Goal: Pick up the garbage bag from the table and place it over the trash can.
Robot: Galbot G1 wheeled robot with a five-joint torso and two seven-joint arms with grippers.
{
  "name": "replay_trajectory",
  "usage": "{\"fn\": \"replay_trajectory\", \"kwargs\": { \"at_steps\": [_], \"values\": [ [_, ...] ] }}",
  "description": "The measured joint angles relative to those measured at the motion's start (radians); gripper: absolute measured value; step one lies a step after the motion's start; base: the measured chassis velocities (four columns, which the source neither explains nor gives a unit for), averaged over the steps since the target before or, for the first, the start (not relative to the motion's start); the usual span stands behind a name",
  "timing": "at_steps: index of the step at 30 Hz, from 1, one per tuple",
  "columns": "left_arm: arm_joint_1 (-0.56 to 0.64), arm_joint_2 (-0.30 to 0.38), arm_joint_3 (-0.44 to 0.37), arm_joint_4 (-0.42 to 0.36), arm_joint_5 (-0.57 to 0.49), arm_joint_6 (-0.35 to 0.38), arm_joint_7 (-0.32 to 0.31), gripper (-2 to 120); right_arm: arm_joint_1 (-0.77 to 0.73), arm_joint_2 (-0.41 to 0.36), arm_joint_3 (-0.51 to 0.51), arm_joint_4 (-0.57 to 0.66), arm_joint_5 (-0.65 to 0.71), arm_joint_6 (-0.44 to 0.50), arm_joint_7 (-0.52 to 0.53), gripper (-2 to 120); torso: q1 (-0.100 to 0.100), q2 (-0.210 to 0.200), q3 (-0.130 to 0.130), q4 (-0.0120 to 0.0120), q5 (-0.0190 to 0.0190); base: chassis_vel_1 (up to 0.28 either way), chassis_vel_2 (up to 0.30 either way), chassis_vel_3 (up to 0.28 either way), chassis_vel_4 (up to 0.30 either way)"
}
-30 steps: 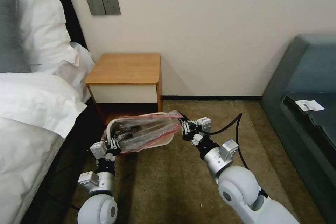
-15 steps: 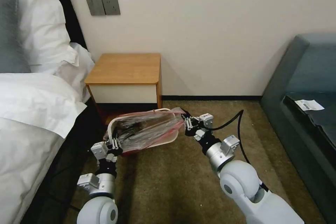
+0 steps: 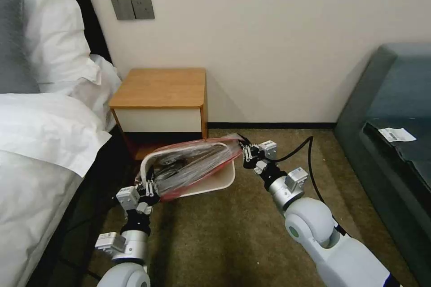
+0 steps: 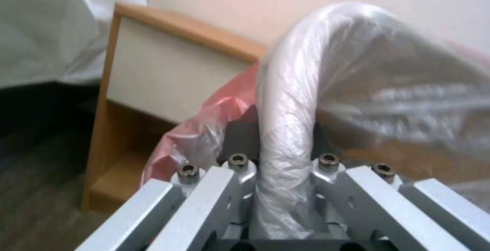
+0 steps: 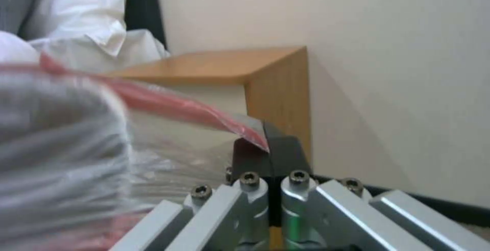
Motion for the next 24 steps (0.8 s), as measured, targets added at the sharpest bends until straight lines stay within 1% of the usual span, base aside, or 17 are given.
{"fn": "replay_trajectory", "kwargs": {
  "at_steps": [8, 11, 13, 16, 17, 20, 21, 24],
  "values": [
    [0.000, -0.001, 0.002, -0.020, -0.009, 0.000, 0.000, 8, -0.003, -0.003, 0.000, -0.014, 0.000, -0.002, 0.001, 0, 0.000, 0.000, 0.000, 0.0000, 0.0000, 0.000, 0.000, 0.000, 0.000],
    [-0.018, -0.001, -0.005, -0.054, -0.045, 0.010, -0.013, 8, -0.028, -0.009, 0.001, -0.022, -0.004, 0.000, 0.000, 0, 0.000, 0.000, 0.000, -0.0001, 0.0000, 0.000, 0.000, 0.000, 0.000],
    [-0.025, -0.001, -0.008, -0.060, -0.056, 0.014, -0.018, 8, -0.033, -0.010, 0.001, -0.022, -0.004, 0.001, -0.001, 0, 0.000, 0.000, 0.000, -0.0001, 0.0000, 0.000, 0.000, 0.000, 0.000],
    [-0.067, -0.007, -0.021, -0.080, -0.123, 0.039, -0.047, 8, -0.053, -0.012, -0.013, -0.021, -0.020, 0.006, -0.009, 0, 0.000, 0.000, 0.000, -0.0003, 0.0000, 0.000, 0.000, 0.000, 0.000],
    [-0.067, -0.007, -0.021, -0.080, -0.123, 0.039, -0.047, 8, -0.053, -0.012, -0.013, -0.021, -0.020, 0.006, -0.009, 0, 0.000, 0.000, 0.000, -0.0003, 0.0000, 0.000, 0.000, 0.000, 0.000],
    [-0.094, -0.013, -0.024, -0.082, -0.184, 0.060, -0.087, 8, -0.066, -0.007, -0.034, -0.018, -0.042, 0.021, -0.020, 0, 0.000, 0.000, 0.000, -0.0002, 0.0000, 0.000, 0.000, 0.000, 0.000],
    [-0.094, -0.013, -0.024, -0.082, -0.184, 0.060, -0.087, 8, -0.066, -0.007, -0.034, -0.018, -0.042, 0.021, -0.020, 0, 0.000, 0.000, 0.000, -0.0002, 0.0000, 0.000, 0.000, 0.000, 0.000],
    [-0.108, -0.026, -0.016, -0.077, -0.238, 0.082, -0.142, 8, -0.086, 0.007, -0.053, -0.010, -0.089, 0.054, -0.044, 0, 0.000, 0.000, 0.000, -0.0001, 0.0000, 0.000, 0.000, 0.000, 0.000]
  ]
}}
